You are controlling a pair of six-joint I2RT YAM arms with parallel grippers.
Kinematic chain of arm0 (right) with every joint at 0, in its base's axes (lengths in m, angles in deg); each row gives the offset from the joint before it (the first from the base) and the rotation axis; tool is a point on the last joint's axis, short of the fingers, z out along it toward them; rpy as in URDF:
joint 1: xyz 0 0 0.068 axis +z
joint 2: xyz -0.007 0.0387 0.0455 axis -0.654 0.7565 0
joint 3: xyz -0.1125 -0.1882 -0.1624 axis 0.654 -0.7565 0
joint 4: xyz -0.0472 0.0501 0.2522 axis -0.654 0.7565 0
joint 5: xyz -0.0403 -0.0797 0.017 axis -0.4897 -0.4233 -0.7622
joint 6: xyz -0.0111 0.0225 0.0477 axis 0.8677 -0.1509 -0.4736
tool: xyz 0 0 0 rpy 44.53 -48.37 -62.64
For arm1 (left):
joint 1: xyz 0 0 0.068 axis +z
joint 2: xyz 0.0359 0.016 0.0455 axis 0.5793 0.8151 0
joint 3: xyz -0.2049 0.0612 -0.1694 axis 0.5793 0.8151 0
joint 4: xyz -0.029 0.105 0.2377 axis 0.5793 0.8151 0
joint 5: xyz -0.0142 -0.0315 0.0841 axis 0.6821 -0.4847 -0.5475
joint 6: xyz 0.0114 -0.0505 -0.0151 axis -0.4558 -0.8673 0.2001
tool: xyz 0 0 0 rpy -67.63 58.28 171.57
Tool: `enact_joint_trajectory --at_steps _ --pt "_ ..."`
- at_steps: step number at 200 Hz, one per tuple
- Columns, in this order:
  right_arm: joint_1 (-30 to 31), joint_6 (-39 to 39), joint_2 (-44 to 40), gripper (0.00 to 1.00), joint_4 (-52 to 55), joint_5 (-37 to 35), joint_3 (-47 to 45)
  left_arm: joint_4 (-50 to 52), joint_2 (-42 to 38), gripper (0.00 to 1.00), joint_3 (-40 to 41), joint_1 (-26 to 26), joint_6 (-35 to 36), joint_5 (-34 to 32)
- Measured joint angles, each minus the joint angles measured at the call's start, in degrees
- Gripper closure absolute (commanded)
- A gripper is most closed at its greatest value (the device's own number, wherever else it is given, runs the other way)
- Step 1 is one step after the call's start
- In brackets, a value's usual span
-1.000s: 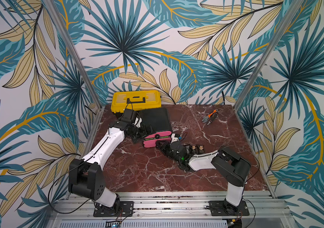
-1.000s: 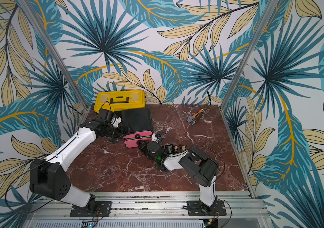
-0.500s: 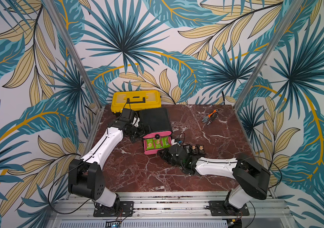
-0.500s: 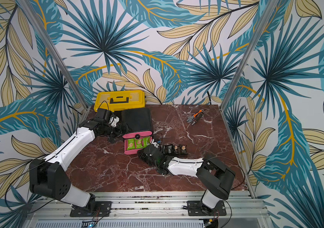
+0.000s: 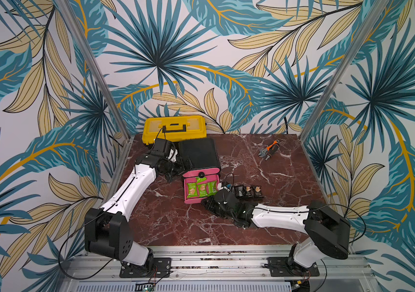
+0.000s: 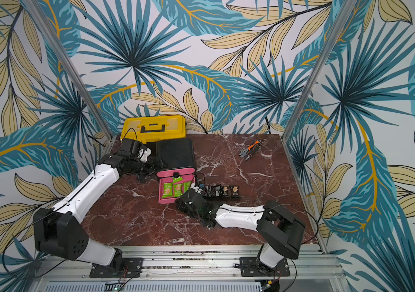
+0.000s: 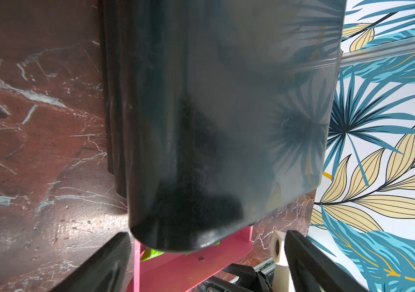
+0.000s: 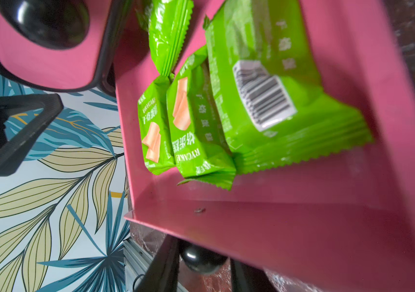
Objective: Take the cookies out of the drawer
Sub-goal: Open the drawer in the storage box.
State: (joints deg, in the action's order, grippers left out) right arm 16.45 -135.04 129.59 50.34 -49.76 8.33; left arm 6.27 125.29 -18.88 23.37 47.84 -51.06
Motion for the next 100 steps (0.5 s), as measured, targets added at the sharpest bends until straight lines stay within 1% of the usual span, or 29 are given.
enact_joint_trajectory --at_steps 9,40,56,68,100 --pt "0.1 0.2 0.0 0.74 0.6 0.0 0.2 0.0 -0.2 0.00 0.0 0.1 0.0 0.0" --pt "0.1 1.4 0.0 0.54 4.0 0.0 1.9 0.2 -0.5 0.00 0.1 0.1 -0.1 0.0" --pt "0.3 2.2 -0.2 0.47 7.5 -0.5 3.2 0.1 -1.6 0.00 0.9 0.1 -0.5 -0.1" --pt "0.5 2.6 -1.0 0.45 10.7 -1.4 4.3 0.1 -2.9 0.00 1.8 0.1 -1.0 -0.2" --pt "1.1 4.8 -4.7 0.44 18.3 -2.7 8.7 -0.2 -7.0 0.00 3.9 0.3 -2.4 -0.4"
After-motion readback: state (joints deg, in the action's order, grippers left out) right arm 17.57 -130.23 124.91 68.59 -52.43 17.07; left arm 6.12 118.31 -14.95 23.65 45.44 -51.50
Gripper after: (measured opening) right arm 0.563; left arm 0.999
